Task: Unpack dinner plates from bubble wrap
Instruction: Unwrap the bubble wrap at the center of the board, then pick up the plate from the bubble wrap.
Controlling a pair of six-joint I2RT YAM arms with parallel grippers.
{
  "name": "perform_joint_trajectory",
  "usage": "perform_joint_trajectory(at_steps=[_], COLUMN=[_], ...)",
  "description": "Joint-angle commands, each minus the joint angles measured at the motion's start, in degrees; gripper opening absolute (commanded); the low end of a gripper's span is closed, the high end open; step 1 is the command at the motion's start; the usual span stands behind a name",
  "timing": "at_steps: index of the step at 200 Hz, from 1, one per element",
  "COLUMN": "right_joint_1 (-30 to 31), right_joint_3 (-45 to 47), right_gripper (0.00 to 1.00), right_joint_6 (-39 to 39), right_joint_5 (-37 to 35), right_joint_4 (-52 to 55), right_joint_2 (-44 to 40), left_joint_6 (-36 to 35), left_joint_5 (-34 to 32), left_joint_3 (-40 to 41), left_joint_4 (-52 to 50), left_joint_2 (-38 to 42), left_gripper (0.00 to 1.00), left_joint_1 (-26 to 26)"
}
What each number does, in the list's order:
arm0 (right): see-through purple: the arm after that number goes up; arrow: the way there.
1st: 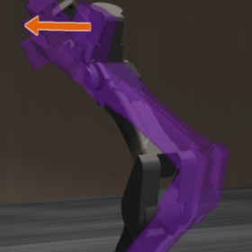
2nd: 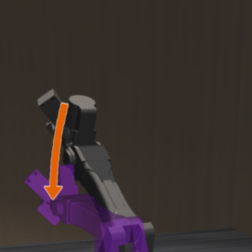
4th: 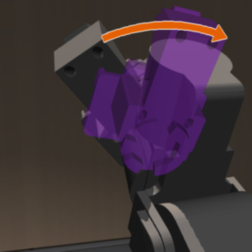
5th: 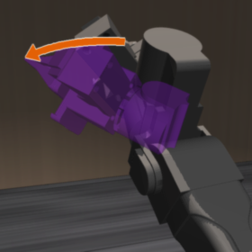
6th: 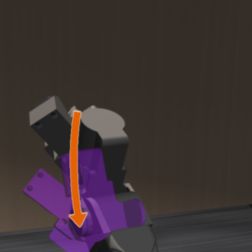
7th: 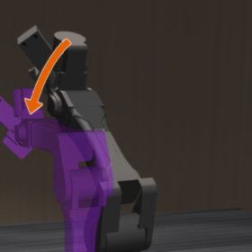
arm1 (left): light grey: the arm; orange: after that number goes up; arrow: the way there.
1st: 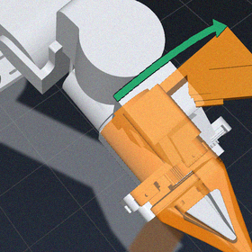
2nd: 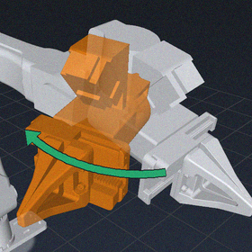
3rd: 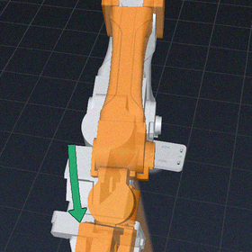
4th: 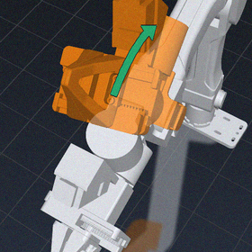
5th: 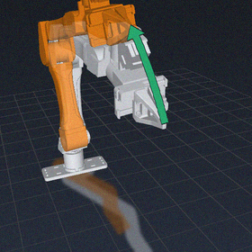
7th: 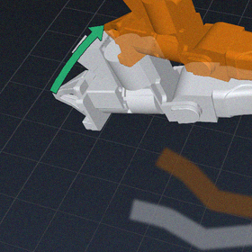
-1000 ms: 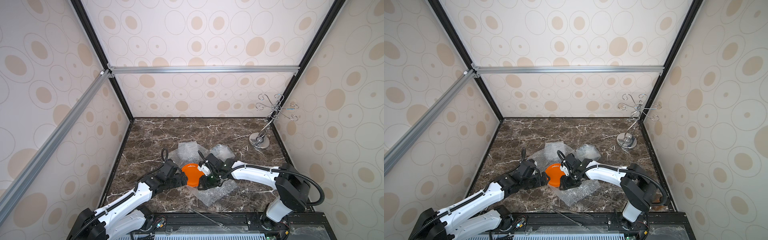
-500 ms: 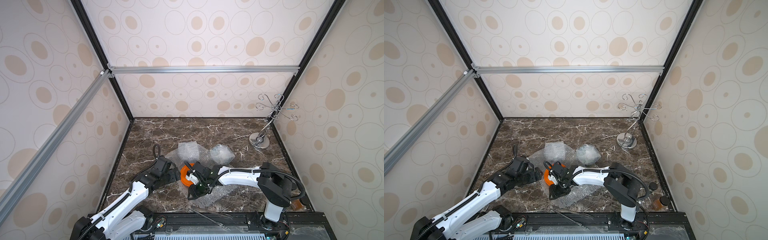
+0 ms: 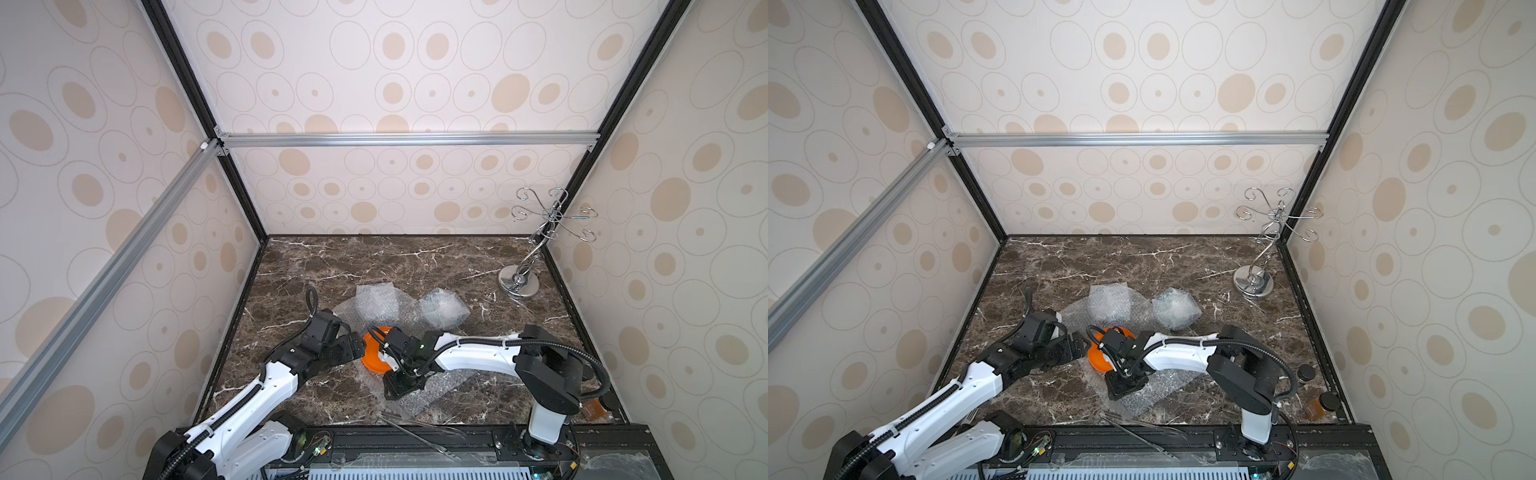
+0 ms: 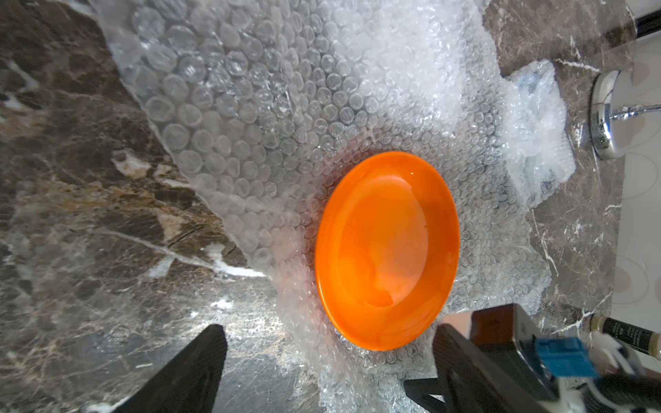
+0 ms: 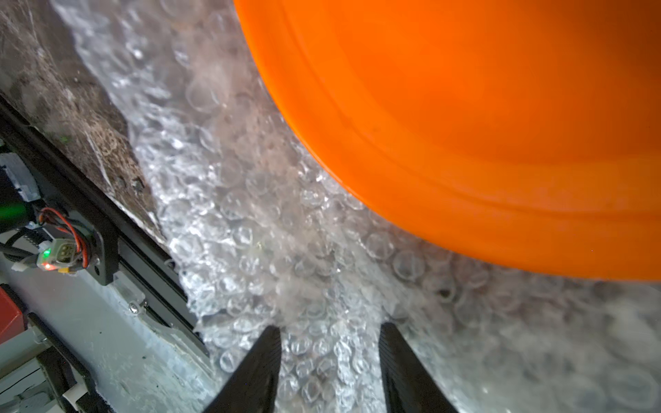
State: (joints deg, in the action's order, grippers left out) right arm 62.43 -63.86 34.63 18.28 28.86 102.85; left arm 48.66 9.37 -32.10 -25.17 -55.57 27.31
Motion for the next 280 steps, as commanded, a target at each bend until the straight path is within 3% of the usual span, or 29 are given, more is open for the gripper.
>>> perform_joint_trajectory(at_steps=[1, 60, 77, 83, 93, 118, 170, 280], right_joint_1=[-2.03, -15.82, -19.41, -20.35, -21.56, -22.62, -22.77, -22.97], right_joint_3=[-0.75, 3.88, 4.68, 4.94, 4.99, 4.0, 1.63, 1.46], right_gripper=[0.48, 0.51, 0.62, 0.71, 0.74, 0.68, 0.47, 0.44], right_joint_6=[-0.72, 1.41, 2.42, 2.69, 3.05, 2.64, 1.58, 3.63], right_joint_5=[0.57, 10.86, 11.4, 11.77, 12.61, 12.31, 9.25, 6.73], right_joint_4=[2.38, -2.38, -3.23, -4.0, -5.05, -6.5, -7.33, -10.25], right_joint_2=[-4.76, -11.16, -11.01, -10.88, -10.3, -7.65, -2.24, 2.24], left_joint_6=[0.46, 0.16, 0.37, 0.38, 0.42, 0.45, 0.51, 1.25], left_joint_5=[0.91, 1.09, 1.47, 1.47, 1.53, 1.61, 1.71, 2.22], left_joint_3=[-0.41, -0.3, 0.1, 0.28, 0.41, 0.74, 0.99, 3.49], left_joint_4=[1.52, 2.22, 2.67, 2.76, 2.78, 2.79, 2.63, 2.4], left_joint_2=[-0.46, -0.59, -0.16, 0.01, 0.27, 0.2, 1.2, 4.33], left_gripper=[0.91, 0.91, 0.91, 0.91, 0.91, 0.91, 0.91, 0.91], left_joint_1=[-0.34, -0.42, -0.42, -0.42, -0.44, -0.49, -0.5, -0.59])
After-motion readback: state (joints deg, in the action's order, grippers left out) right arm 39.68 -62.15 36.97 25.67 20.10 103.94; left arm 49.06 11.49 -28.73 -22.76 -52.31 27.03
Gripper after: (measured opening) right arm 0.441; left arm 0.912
